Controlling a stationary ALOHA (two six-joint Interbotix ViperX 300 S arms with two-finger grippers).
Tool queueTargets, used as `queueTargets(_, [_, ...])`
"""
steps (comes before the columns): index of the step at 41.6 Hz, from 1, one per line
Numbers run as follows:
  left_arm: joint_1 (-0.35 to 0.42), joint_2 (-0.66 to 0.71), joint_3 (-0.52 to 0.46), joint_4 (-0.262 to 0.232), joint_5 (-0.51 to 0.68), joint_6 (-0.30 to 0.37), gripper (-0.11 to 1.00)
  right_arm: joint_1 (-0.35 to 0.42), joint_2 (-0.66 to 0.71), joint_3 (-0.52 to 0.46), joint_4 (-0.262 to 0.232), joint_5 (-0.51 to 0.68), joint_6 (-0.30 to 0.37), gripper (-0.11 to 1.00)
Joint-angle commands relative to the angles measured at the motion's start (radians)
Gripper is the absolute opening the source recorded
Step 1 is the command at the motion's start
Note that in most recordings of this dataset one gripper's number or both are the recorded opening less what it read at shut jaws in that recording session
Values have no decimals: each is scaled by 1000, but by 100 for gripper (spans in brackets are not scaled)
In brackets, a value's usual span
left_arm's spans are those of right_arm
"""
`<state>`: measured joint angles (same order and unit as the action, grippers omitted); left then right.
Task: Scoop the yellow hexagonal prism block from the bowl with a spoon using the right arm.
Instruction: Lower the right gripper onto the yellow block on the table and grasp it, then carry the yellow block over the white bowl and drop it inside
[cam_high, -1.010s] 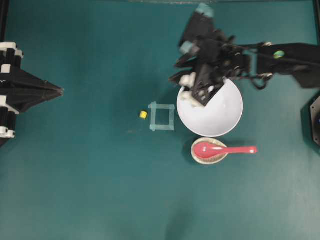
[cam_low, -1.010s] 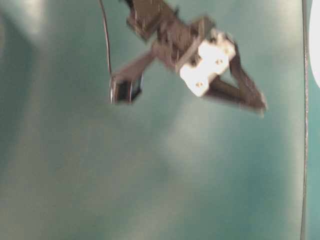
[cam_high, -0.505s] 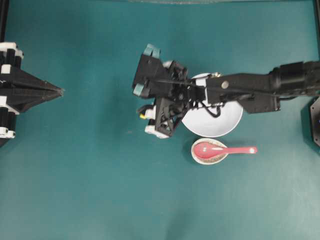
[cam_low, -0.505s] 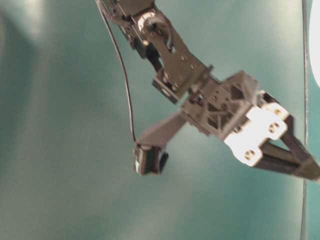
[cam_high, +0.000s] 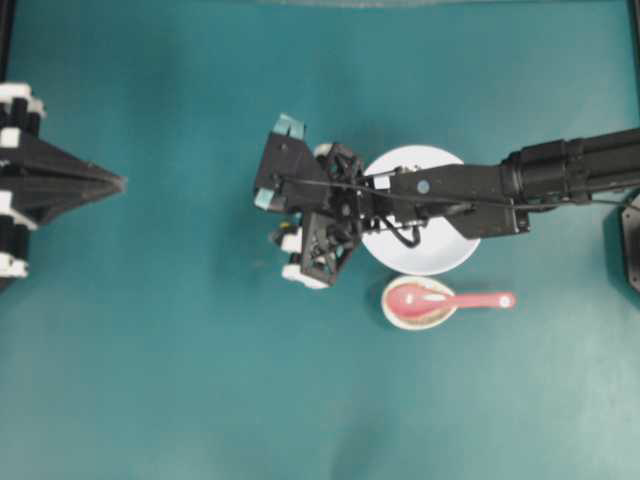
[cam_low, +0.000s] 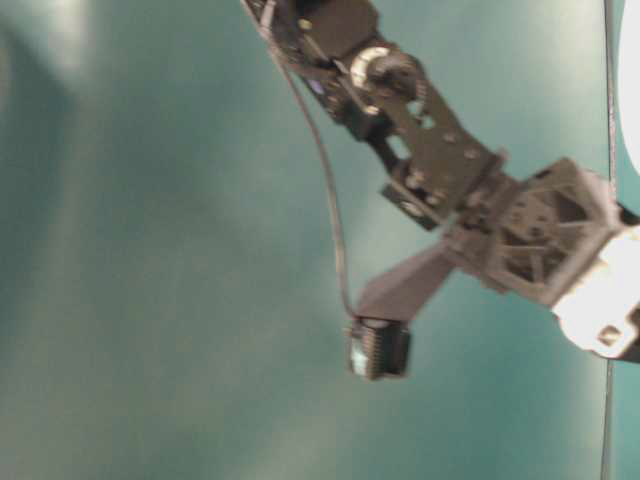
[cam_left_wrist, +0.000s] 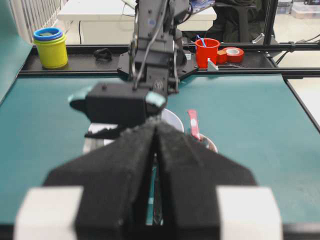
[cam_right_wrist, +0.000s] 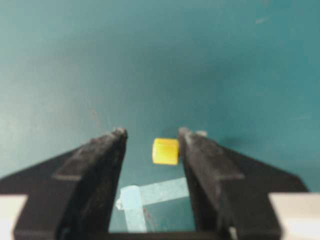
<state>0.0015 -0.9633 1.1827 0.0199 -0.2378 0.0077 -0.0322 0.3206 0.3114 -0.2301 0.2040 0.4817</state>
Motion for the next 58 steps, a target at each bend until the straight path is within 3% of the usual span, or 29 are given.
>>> queueTargets(1, [2, 8, -18, 2, -5, 2, 0, 0, -6, -21, 15, -21, 2, 52])
queueTargets(8, [2, 9, -18, 3, -6, 2, 0, 0, 14, -20, 38, -61, 2, 52])
queueTargets(28, [0, 8, -18, 2, -6, 2, 0, -11, 43, -17, 41, -66, 2, 52])
queueTargets(58, [0, 9, -18, 2, -6, 2, 0, -11, 40, -8, 46, 14, 3, 51])
